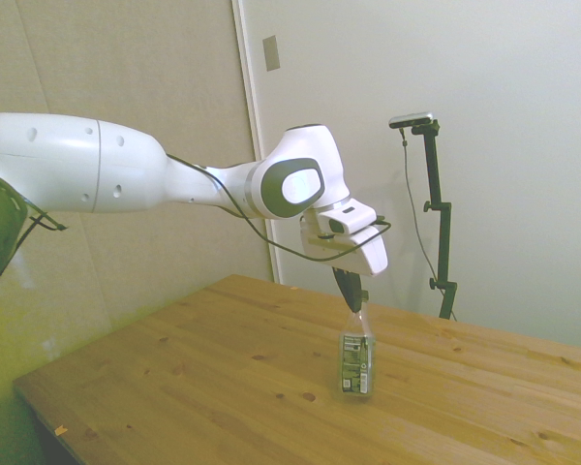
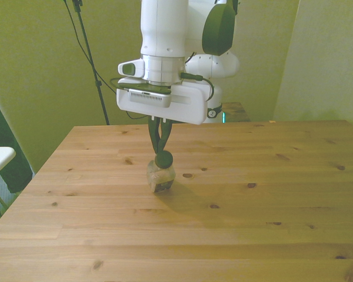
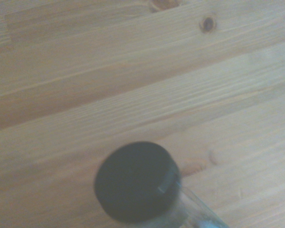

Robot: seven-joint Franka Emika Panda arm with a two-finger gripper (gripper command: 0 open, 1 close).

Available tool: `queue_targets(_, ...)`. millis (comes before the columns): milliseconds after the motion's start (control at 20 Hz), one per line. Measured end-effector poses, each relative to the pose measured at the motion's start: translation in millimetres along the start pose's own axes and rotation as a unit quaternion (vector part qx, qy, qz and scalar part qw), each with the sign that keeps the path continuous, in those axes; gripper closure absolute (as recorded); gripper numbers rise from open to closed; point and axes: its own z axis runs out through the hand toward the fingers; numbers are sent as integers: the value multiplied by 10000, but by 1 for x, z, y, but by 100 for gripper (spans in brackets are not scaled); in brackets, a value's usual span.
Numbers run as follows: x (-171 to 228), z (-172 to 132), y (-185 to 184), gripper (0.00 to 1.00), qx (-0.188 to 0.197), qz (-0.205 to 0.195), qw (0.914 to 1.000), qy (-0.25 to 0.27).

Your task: Knock down the bottle

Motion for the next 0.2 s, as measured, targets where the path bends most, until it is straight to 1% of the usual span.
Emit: queue_targets(200, -6, 14, -27, 100, 0, -22, 10000, 29)
